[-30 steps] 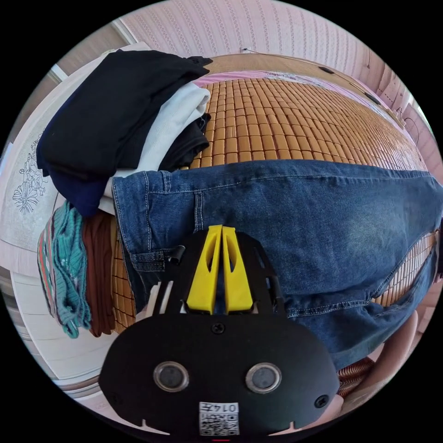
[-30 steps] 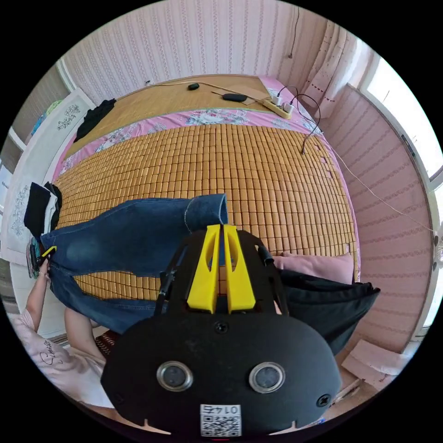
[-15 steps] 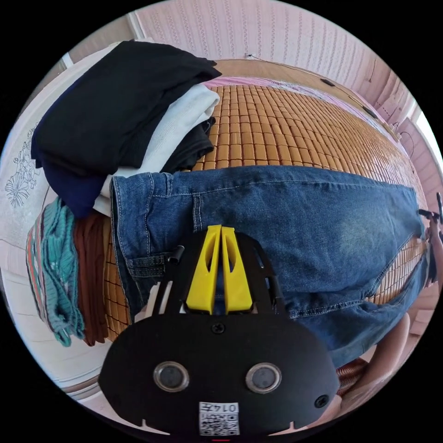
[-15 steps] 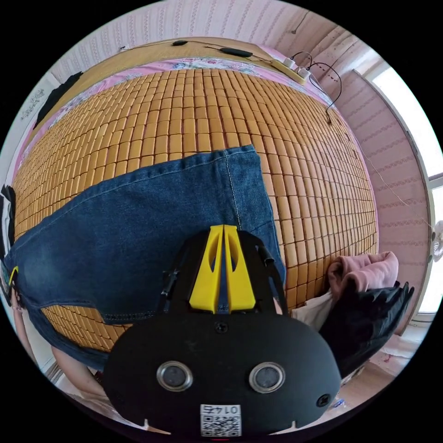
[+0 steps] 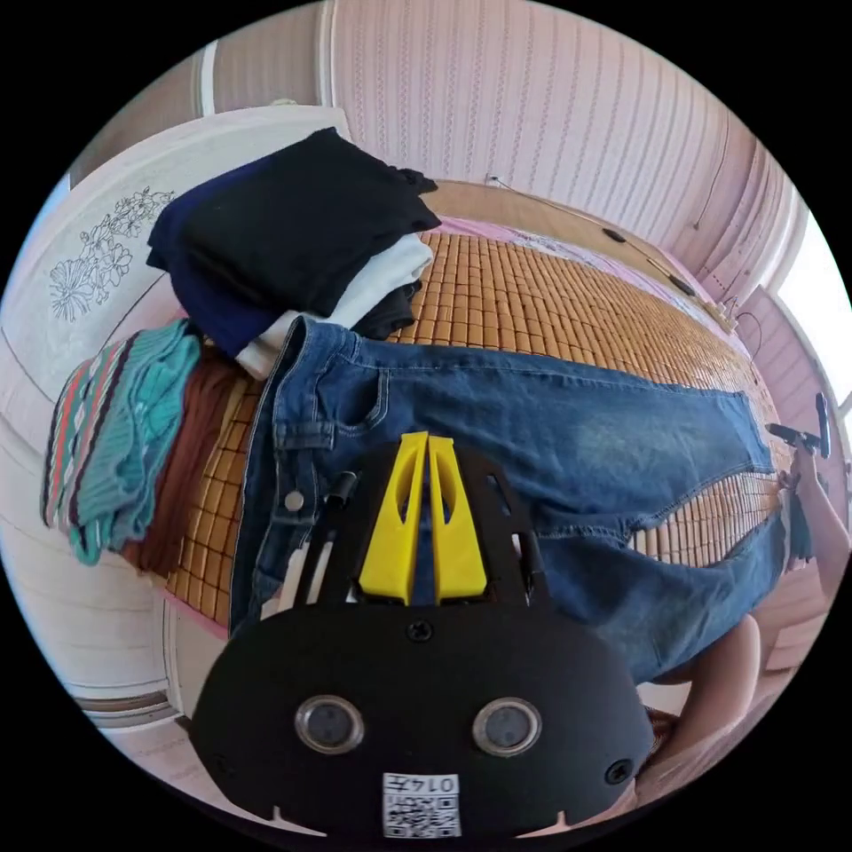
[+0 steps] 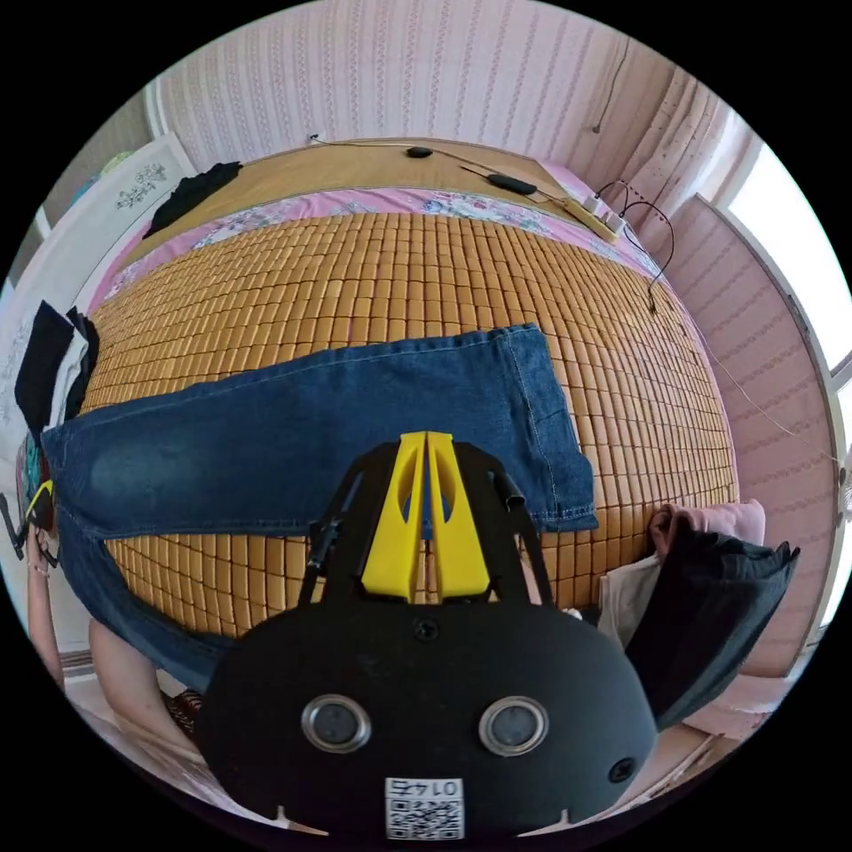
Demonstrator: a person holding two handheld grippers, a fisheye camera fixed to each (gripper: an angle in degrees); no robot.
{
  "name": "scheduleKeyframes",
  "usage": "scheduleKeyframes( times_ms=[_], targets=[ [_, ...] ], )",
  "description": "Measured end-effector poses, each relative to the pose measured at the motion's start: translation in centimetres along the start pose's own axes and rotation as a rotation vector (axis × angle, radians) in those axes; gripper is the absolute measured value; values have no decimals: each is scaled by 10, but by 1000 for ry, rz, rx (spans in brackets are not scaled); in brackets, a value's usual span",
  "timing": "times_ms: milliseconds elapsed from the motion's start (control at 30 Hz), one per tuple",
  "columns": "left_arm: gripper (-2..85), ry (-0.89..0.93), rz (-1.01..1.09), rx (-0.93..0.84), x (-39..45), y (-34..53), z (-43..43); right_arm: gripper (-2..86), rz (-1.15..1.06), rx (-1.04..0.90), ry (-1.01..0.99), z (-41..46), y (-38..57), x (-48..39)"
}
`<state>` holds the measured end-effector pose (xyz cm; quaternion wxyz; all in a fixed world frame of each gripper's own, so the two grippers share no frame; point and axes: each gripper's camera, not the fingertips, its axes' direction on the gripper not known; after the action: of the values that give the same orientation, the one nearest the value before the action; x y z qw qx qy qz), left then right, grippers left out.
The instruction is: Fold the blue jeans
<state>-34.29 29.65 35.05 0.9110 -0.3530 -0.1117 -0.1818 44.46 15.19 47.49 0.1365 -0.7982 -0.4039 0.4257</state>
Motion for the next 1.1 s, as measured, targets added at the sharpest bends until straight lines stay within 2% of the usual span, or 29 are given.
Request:
scheduleKeyframes(
  times_ms=[100, 167, 267, 333, 467, 600, 667, 800, 967, 1100],
  targets=[
    [13, -3, -114, 30, -40, 67, -41, -7, -148, 21, -105, -44, 85, -30],
    [46, 6, -216, 33, -71, 108, -58, -2, -263, -56, -183, -60, 151, -52],
    [95, -12, -380, 6, -118, 165, -74, 20, -336, -134, -122, -71, 222, -76],
    [123, 60, -508, 8, -150, 200, -74, 29, -336, -154, -113, -77, 253, -82],
    [135, 226, -649, 43, -181, 225, -62, 43, -186, -221, -258, -83, 292, -59],
    [71, 350, -735, 40, -207, 229, -42, 50, 26, -183, -346, -96, 316, -7],
    [13, 356, -728, -12, -217, 228, -36, 52, 134, -164, -341, -106, 335, 29],
    [-7, 413, -699, -67, -241, 230, -37, 53, 274, -158, -319, -114, 365, 82],
    [-10, 441, -657, -16, -259, 237, -61, 81, 546, -125, -350, -111, 411, 164],
    [-10, 449, -675, 51, -276, 252, -89, 114, 657, -120, -376, -103, 429, 208]
  ],
)
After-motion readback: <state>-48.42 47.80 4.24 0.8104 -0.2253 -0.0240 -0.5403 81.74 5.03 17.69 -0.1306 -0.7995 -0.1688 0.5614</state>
